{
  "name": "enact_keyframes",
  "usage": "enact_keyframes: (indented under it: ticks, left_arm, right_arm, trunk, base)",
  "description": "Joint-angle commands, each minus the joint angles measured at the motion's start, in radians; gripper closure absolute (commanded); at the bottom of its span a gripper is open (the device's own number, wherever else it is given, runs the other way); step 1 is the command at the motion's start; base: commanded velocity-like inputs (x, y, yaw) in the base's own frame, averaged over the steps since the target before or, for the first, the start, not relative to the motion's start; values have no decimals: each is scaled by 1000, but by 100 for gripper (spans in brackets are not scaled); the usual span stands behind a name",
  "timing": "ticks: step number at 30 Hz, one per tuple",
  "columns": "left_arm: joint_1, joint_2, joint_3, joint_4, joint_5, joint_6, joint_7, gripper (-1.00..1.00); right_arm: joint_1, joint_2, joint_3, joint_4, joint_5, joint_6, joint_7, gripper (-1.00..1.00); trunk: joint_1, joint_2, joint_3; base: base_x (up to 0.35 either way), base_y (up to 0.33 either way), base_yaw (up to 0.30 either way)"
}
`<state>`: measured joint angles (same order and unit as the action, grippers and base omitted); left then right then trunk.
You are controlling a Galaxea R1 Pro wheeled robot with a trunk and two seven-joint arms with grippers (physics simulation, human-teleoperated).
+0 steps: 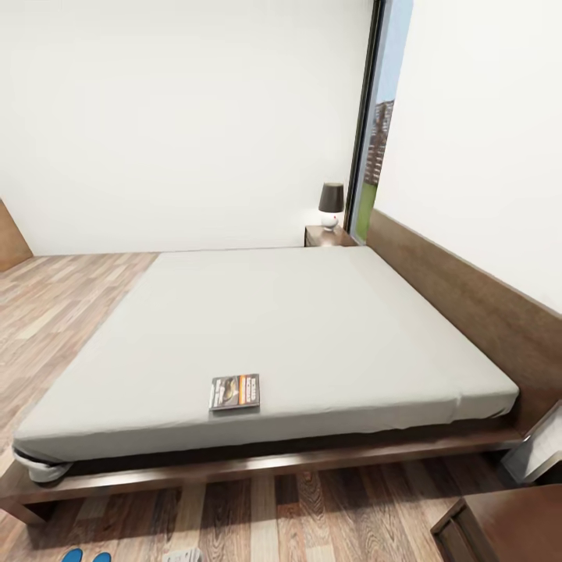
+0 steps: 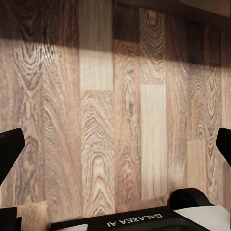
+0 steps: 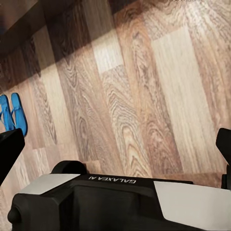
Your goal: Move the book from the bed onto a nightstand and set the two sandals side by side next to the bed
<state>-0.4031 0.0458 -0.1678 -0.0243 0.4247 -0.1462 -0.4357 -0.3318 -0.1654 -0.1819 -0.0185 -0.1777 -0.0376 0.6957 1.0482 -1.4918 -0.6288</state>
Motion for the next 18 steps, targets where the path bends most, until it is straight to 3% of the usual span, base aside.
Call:
enact_keyframes:
  ticks: [1,18]
  left_arm:
    - [-1,0,-9,1,8,-4,-3,-100]
    - [-1,0,-9,1,8,-4,-3,-100]
  right_arm:
    - [0,0,-1,2,-3,-2,4,-100]
    - [-1,-2,-2,2,-3,-1,4,-100]
  trunk:
    - [-4,7,2]
    - [-69,126,56]
  base:
    - [0,0,0]
    - [0,0,0]
